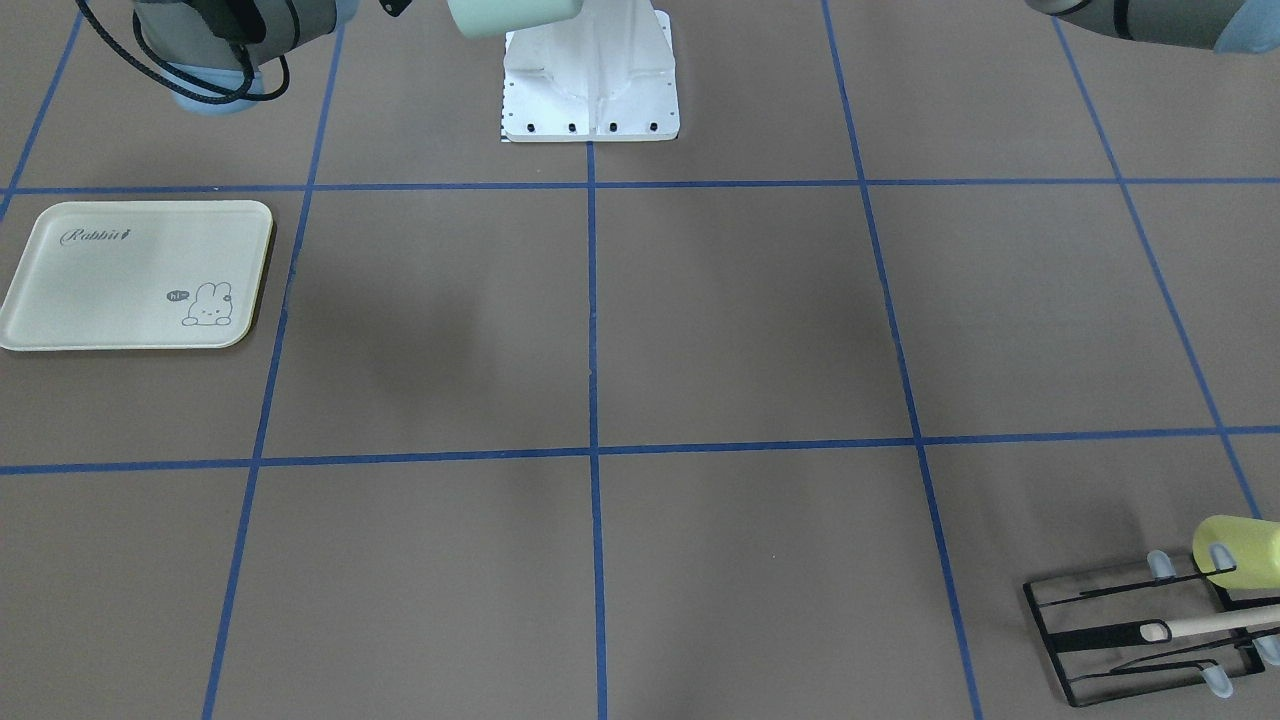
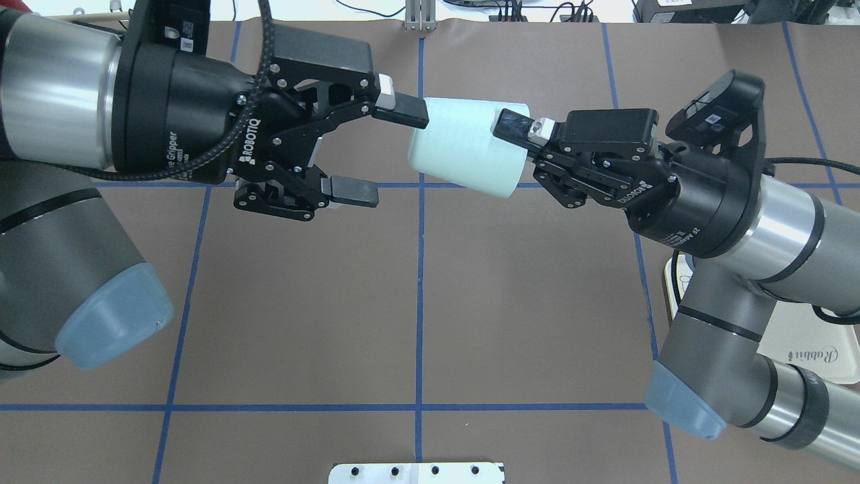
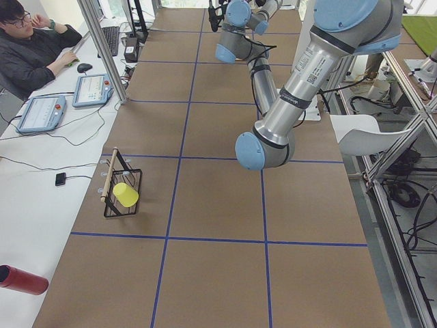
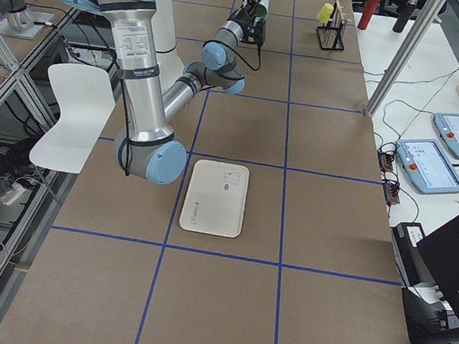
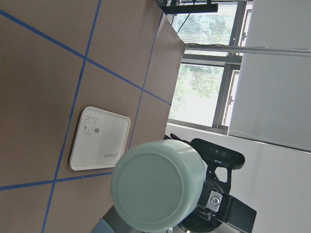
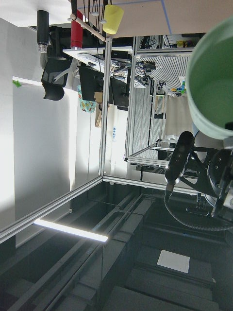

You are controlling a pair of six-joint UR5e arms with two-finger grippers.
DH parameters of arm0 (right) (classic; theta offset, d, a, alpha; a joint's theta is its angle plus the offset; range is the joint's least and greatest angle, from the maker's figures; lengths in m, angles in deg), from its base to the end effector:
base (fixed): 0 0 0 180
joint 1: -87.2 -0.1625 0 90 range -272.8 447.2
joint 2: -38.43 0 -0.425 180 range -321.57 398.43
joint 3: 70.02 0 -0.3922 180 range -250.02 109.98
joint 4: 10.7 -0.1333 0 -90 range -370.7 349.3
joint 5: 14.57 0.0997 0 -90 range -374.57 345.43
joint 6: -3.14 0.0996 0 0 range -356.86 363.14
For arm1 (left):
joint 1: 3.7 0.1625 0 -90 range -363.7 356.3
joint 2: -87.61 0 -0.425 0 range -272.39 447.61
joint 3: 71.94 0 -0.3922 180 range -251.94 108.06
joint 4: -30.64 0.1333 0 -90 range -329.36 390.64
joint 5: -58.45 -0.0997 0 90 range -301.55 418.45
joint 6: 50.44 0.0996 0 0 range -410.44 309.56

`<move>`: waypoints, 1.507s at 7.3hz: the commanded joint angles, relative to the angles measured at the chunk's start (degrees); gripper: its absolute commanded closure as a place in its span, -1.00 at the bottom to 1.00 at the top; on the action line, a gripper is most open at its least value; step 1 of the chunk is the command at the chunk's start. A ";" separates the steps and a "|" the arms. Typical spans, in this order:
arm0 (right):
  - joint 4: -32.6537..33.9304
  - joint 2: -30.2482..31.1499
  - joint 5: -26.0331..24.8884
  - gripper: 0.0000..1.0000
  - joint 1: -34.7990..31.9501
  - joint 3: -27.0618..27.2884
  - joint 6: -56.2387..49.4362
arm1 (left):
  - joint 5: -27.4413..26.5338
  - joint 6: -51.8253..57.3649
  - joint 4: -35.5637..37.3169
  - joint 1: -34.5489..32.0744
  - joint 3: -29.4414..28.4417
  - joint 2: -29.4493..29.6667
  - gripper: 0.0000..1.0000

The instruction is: Left arm grabs green cup and hands to right arm on tray

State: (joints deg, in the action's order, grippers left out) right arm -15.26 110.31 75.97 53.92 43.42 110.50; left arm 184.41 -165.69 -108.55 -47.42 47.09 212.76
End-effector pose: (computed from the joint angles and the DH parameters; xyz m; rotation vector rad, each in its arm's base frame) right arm -0.2808 -0.3427 0.1653 0.3299 -2.3921 0.4057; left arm 0.2735 -0.3651 0.0335 -0.0931 1.9001 -0.1947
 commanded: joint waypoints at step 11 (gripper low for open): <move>69.81 9.76 44.89 1.00 -42.55 -1.82 -56.14 | -0.45 98.12 49.41 -25.95 -0.99 -26.69 -1.00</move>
State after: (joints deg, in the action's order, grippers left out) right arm 48.32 119.11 120.04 13.68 41.67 63.65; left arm 183.76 -78.68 -65.53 -69.32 46.05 188.88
